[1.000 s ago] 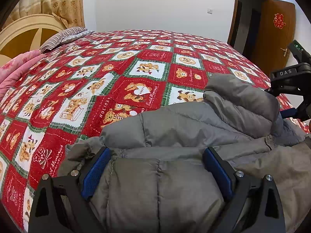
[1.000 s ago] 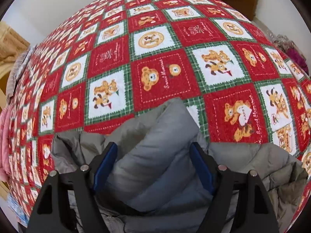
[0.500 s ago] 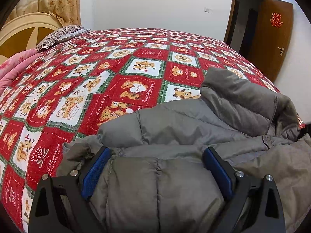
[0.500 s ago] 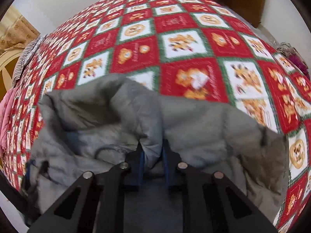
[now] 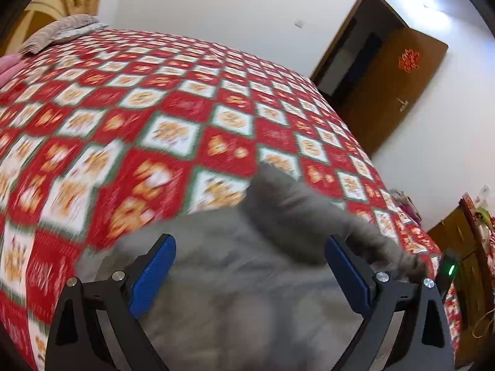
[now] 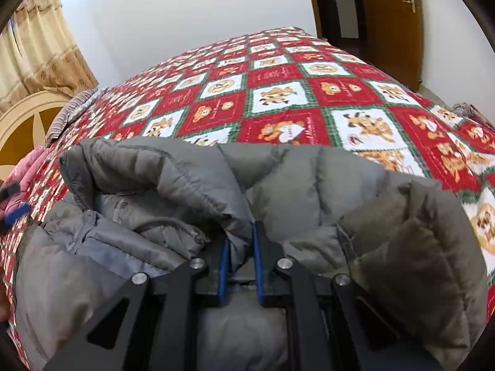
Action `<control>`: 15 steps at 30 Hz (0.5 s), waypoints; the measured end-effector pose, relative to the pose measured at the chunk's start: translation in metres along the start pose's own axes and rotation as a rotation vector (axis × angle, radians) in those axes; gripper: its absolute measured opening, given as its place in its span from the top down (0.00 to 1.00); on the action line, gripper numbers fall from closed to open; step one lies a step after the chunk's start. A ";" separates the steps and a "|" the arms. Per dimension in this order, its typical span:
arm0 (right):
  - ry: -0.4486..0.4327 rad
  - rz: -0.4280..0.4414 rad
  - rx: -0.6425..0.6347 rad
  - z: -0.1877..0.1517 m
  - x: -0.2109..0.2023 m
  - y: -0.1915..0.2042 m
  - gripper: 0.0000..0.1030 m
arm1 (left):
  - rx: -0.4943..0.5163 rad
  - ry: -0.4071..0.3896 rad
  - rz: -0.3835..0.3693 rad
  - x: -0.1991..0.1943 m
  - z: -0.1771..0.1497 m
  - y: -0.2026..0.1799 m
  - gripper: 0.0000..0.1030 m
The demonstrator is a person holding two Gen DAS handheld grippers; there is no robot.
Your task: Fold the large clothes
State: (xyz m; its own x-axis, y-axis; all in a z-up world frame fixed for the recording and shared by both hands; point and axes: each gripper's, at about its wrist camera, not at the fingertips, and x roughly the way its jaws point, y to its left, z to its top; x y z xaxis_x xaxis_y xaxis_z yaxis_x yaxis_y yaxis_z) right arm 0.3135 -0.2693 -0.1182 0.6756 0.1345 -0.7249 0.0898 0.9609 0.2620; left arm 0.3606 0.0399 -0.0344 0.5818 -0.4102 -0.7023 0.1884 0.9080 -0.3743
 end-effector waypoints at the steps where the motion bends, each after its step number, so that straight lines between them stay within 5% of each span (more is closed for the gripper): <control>1: -0.004 -0.004 -0.003 -0.001 -0.001 0.001 0.87 | 0.009 0.027 0.007 0.011 0.011 -0.013 0.06; 7: -0.017 0.016 0.010 -0.005 -0.004 -0.004 0.87 | -0.037 0.215 0.022 0.084 0.024 -0.042 0.06; 10: -0.019 0.033 0.021 -0.006 -0.004 -0.007 0.87 | -0.071 0.227 0.061 0.092 0.007 -0.033 0.10; 11: -0.019 0.040 0.026 -0.006 -0.003 -0.008 0.87 | -0.074 0.211 0.079 0.089 0.002 -0.028 0.17; 13: -0.014 0.063 0.044 -0.004 -0.001 -0.013 0.88 | -0.063 0.187 0.097 0.080 -0.007 -0.018 0.53; 15: -0.009 0.083 0.061 -0.003 0.000 -0.016 0.88 | -0.076 0.178 0.092 0.071 -0.017 -0.003 0.70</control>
State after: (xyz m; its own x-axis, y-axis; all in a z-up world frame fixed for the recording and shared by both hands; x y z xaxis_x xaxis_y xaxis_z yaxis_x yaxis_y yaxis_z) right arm 0.3102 -0.2842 -0.1246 0.6891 0.2108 -0.6933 0.0773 0.9299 0.3596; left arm 0.3879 0.0063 -0.0935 0.4439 -0.3404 -0.8289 0.0769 0.9361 -0.3432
